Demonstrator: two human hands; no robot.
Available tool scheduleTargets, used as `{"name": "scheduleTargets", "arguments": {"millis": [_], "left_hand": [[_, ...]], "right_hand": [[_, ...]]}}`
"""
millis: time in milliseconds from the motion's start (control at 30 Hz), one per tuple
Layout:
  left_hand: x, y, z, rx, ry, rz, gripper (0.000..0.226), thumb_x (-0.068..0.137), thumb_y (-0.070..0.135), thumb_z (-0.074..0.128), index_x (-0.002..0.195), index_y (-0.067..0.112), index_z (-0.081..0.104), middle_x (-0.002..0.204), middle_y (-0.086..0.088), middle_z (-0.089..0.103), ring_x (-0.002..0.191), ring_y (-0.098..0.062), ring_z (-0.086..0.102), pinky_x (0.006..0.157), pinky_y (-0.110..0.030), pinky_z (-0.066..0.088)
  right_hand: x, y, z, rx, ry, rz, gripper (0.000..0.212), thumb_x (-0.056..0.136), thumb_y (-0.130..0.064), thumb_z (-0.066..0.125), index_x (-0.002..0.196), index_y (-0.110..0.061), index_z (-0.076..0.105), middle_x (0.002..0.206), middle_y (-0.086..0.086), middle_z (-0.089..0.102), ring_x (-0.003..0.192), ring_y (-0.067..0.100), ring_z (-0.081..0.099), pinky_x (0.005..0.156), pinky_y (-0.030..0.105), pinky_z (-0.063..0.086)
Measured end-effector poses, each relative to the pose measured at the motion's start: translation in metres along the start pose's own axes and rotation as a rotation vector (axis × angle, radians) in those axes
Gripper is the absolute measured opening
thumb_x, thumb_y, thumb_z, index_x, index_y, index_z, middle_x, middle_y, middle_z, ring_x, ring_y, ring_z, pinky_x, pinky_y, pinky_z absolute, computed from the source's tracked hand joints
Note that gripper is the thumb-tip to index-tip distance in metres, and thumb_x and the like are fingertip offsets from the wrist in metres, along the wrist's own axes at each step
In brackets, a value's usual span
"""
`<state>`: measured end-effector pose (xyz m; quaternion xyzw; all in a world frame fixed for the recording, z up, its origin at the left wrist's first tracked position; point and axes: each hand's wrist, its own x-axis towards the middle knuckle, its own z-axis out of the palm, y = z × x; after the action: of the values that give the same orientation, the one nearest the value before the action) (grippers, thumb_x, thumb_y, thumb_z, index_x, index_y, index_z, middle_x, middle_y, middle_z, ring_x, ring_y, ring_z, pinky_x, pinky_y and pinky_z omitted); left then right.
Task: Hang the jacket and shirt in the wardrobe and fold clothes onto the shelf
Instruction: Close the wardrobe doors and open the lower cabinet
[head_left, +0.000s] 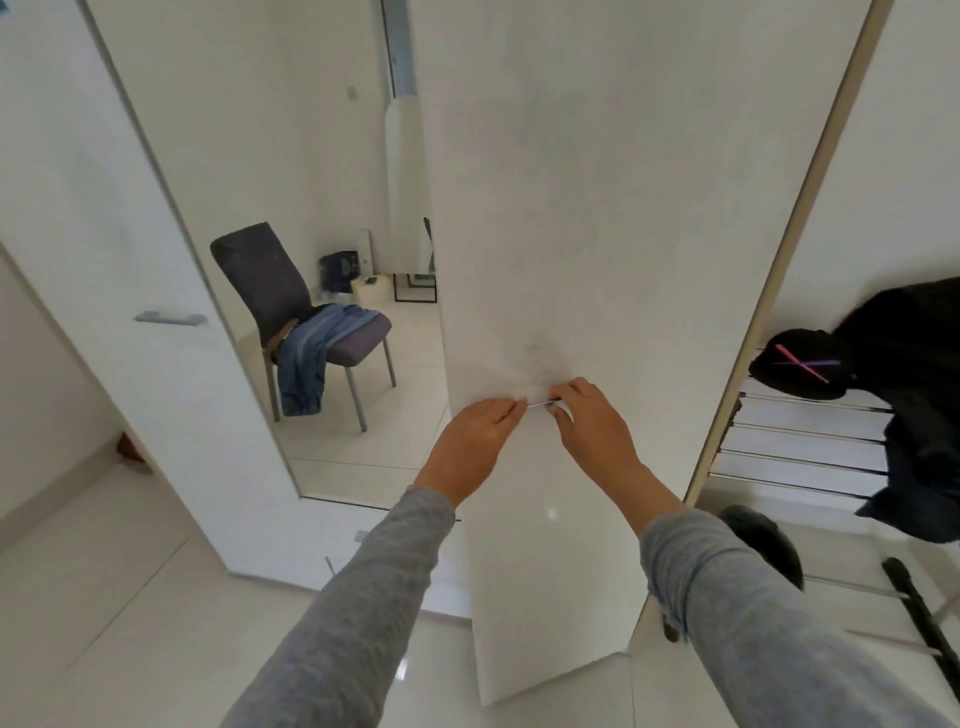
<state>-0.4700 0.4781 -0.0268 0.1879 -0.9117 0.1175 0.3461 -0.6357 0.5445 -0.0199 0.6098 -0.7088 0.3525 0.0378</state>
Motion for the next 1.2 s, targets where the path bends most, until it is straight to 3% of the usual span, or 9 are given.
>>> {"name": "scheduleTargets", "arguments": {"millis": [133, 300, 400, 533, 633, 833, 1000, 1100, 1200], "left_hand": [[-0.023, 0.034, -0.025, 0.104, 0.058, 0.033, 0.048, 0.067, -0.01, 0.076, 0.113, -0.004, 0.064, 0.111, -0.02, 0.065, 0.098, -0.032, 0.065, 0.084, -0.037, 0.054], [-0.025, 0.08, -0.075, -0.099, 0.292, -0.193, 0.037, 0.096, 0.014, 0.047, 0.131, 0.002, 0.047, 0.13, -0.016, 0.051, 0.122, -0.021, 0.045, 0.106, -0.024, 0.035], [-0.005, 0.106, -0.104, -0.379, 0.432, -0.347, 0.035, 0.099, 0.015, 0.04, 0.132, 0.003, 0.044, 0.128, -0.012, 0.046, 0.12, -0.009, 0.04, 0.106, -0.013, 0.029], [0.025, 0.135, -0.126, -0.94, 0.399, -0.558, 0.029, 0.102, 0.019, 0.035, 0.13, 0.016, 0.043, 0.115, 0.004, 0.055, 0.105, -0.003, 0.056, 0.092, -0.018, 0.048], [0.037, 0.15, -0.131, -1.209, 0.324, -0.426, 0.028, 0.101, 0.015, 0.036, 0.127, 0.021, 0.045, 0.113, 0.004, 0.061, 0.104, -0.004, 0.061, 0.088, -0.022, 0.052], [0.056, 0.157, -0.122, -1.274, 0.122, -0.17, 0.037, 0.102, 0.015, 0.036, 0.137, 0.01, 0.044, 0.128, 0.001, 0.057, 0.118, -0.003, 0.053, 0.1, -0.021, 0.043], [0.07, 0.178, -0.116, -1.272, -0.097, -0.013, 0.052, 0.1, 0.043, 0.028, 0.148, 0.024, 0.023, 0.15, 0.005, 0.033, 0.139, -0.006, 0.027, 0.117, -0.042, 0.024], [0.082, 0.193, -0.111, -1.216, -0.161, 0.057, 0.054, 0.101, 0.042, 0.025, 0.151, 0.03, 0.007, 0.157, 0.013, 0.01, 0.143, 0.001, 0.008, 0.12, -0.037, 0.013], [0.089, 0.209, -0.105, -1.172, -0.217, 0.106, 0.057, 0.101, 0.046, 0.024, 0.149, 0.033, -0.005, 0.157, 0.019, -0.006, 0.14, 0.008, -0.006, 0.118, -0.027, 0.004]], "right_hand": [[-0.036, 0.001, -0.025, -0.003, -0.064, -0.002, 0.023, 0.097, -0.018, 0.048, 0.115, -0.007, 0.058, 0.117, 0.006, 0.056, 0.108, 0.022, 0.051, 0.083, 0.034, 0.045], [-0.062, -0.012, -0.068, 0.011, 0.054, -0.09, 0.024, 0.096, -0.012, 0.048, 0.114, -0.001, 0.059, 0.117, 0.013, 0.056, 0.111, 0.028, 0.051, 0.089, 0.027, 0.038], [-0.06, -0.047, -0.11, 0.111, 0.246, -0.143, 0.024, 0.097, -0.011, 0.045, 0.116, -0.003, 0.057, 0.117, 0.012, 0.055, 0.111, 0.024, 0.049, 0.089, 0.01, 0.029], [-0.05, -0.103, -0.168, 0.191, 0.448, -0.265, 0.03, 0.098, -0.018, 0.039, 0.122, -0.006, 0.052, 0.121, 0.009, 0.052, 0.112, 0.015, 0.048, 0.095, 0.005, 0.033], [-0.051, -0.136, -0.205, 0.137, 0.565, -0.36, 0.033, 0.097, -0.019, 0.039, 0.125, -0.005, 0.049, 0.126, 0.01, 0.049, 0.116, 0.016, 0.047, 0.1, 0.017, 0.039], [-0.055, -0.165, -0.241, -0.134, 0.794, -0.354, 0.03, 0.094, -0.01, 0.049, 0.122, -0.005, 0.055, 0.133, 0.01, 0.048, 0.126, 0.016, 0.038, 0.106, 0.009, 0.025], [-0.073, -0.155, -0.245, -0.412, 0.853, -0.193, 0.041, 0.086, 0.005, 0.048, 0.125, -0.002, 0.054, 0.15, 0.012, 0.033, 0.143, 0.027, 0.02, 0.106, 0.002, 0.016], [-0.09, -0.143, -0.257, -0.627, 0.849, -0.122, 0.045, 0.083, 0.01, 0.047, 0.126, 0.001, 0.053, 0.152, 0.012, 0.028, 0.144, 0.027, 0.019, 0.096, 0.003, 0.03], [-0.108, -0.13, -0.27, -0.865, 0.765, -0.051, 0.045, 0.08, 0.011, 0.05, 0.125, 0.006, 0.053, 0.151, 0.019, 0.029, 0.142, 0.028, 0.023, 0.1, 0.017, 0.034]]}}
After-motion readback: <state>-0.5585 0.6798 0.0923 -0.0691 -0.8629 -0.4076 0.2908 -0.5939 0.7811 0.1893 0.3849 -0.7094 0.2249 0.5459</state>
